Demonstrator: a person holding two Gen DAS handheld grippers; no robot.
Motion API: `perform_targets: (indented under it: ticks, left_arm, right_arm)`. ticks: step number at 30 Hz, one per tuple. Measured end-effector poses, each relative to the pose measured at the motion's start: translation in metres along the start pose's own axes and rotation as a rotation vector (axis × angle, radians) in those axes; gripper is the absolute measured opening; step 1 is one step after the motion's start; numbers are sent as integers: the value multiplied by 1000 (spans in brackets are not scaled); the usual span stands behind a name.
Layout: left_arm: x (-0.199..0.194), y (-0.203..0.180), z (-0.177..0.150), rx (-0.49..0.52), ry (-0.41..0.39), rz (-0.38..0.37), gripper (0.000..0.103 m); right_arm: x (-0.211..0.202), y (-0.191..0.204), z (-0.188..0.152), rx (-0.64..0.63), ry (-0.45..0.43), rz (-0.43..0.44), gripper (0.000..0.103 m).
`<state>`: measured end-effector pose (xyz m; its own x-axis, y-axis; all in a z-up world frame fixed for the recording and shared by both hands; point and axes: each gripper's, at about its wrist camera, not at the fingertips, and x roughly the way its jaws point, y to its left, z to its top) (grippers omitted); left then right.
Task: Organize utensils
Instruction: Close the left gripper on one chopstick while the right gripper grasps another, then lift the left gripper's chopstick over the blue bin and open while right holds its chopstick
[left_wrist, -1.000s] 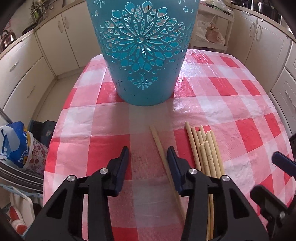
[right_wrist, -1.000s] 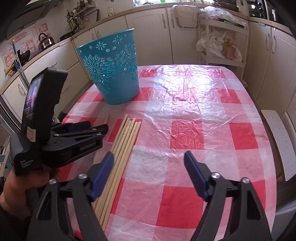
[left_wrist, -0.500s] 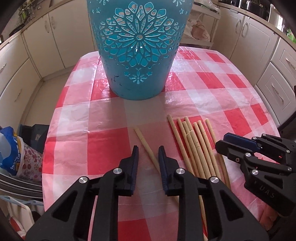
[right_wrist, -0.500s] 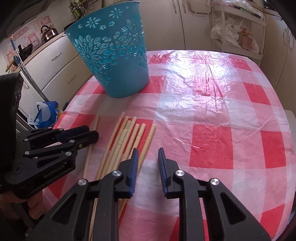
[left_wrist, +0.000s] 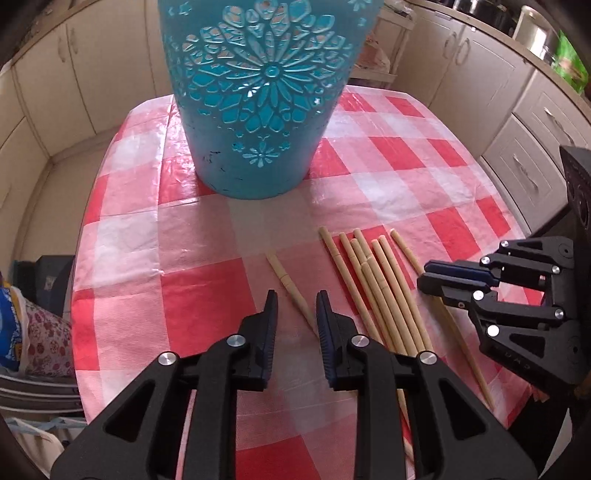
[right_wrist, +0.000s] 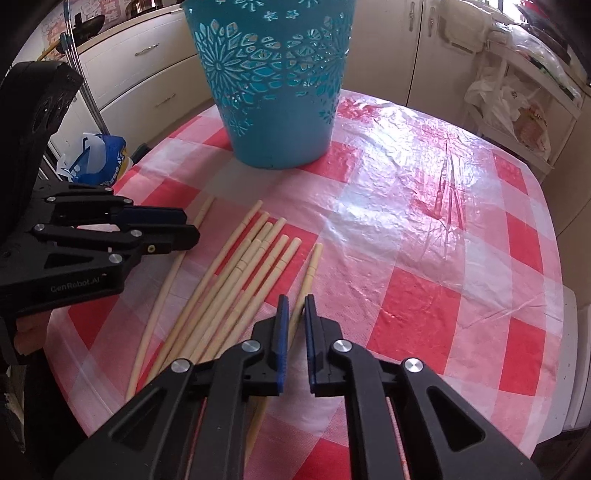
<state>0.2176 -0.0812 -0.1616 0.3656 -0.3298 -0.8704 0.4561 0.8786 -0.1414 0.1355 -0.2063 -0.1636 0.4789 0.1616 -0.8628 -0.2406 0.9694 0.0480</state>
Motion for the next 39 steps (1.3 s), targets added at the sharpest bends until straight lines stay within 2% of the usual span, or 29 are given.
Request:
perform_targets:
  ticks: [2,5,7,11,12,14,16,18,21,26,32,39]
  left_arm:
    - [1,1,3,-33,5,1,22]
    - [5,-7,7,-5,6,45,22]
    - [5,-12,6,14,20,48,20]
    - [7,-26,4,57,32,137,20]
    - [8,-32,3,73,24,168,17]
    - [9,-41,2,70,8,166,7]
    - [6,-39,-1,21,-17,149,5]
    - [-5,-36,-6,-15,-73,105,5]
    - [-35,-35,-15,-12,-202,65,5]
    - [-83,-28,-19,-34,-382,16,5]
    - [-139,-18,-8,-77,-594,-25,5]
    - [-184,-6,38,-102,-789,-48,5]
  right_arm:
    - [0,2,0,-21,9,17,9]
    - [0,1,1,-23,30,17,9]
    - [1,-2,2,-14,43,17,9]
    - [1,8,1,-53,31,-38,9]
    - [1,10,-1,-40,14,-48,8]
    - [-1,6,-6,25,-19,-42,6]
    - [-6,-6,-13,137,-47,21,6]
    - [-15,-16,-23,230,-102,81,6]
    - [-32,-27,-35,333,-196,166,6]
    - [-50,-37,-44,447,-309,240,6]
    - [-46,-39,-43,477,-326,260,6]
    - [-33,-49,-48,516,-323,257,6]
